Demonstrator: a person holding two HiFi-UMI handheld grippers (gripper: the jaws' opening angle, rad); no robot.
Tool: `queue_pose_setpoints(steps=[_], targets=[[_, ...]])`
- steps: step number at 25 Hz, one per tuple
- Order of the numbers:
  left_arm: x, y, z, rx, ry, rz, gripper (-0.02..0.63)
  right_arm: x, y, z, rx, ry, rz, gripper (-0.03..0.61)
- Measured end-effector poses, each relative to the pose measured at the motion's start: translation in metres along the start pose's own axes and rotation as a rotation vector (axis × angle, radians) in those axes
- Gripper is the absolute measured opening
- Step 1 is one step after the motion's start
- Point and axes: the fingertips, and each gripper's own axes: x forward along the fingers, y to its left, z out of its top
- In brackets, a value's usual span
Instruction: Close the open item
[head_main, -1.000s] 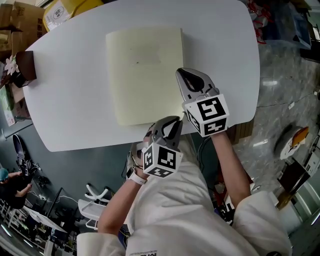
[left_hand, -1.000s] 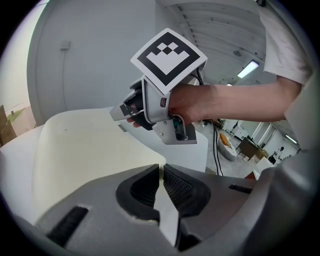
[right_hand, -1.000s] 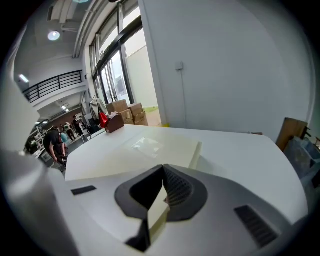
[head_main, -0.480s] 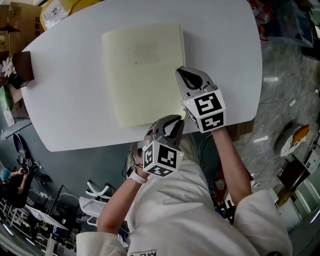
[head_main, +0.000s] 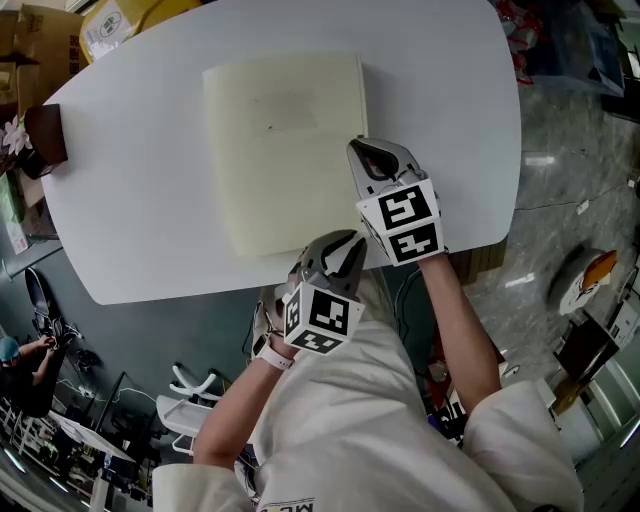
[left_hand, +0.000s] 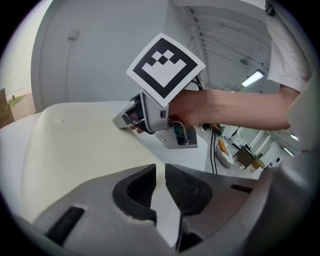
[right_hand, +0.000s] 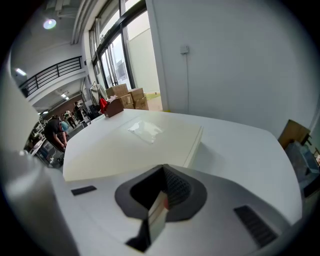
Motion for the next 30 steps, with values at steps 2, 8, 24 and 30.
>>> queue_pose_setpoints(steps=[2, 8, 24, 30], targets=[[-0.002, 0.007, 0.004, -0.015, -0.012, 0.013, 0.062, 0.002, -0.002, -0.002, 0.0, 0.005, 0.0, 0.014], [-0.013, 0.024, 0.012, -0.03, -0.03, 0.047, 0.063, 0.001, -0.003, -0.003, 0.016, 0.017, -0.011, 0.014], [-0.054, 0.037, 0.035, -0.009, -0.078, 0.124, 0.04, -0.036, 0.007, 0.024, 0.024, -0.086, -0.038, 0.014], [-0.072, 0.038, 0.05, 0.007, -0.109, 0.156, 0.032, -0.063, 0.014, 0.037, -0.018, -0.099, -0.048, 0.014]])
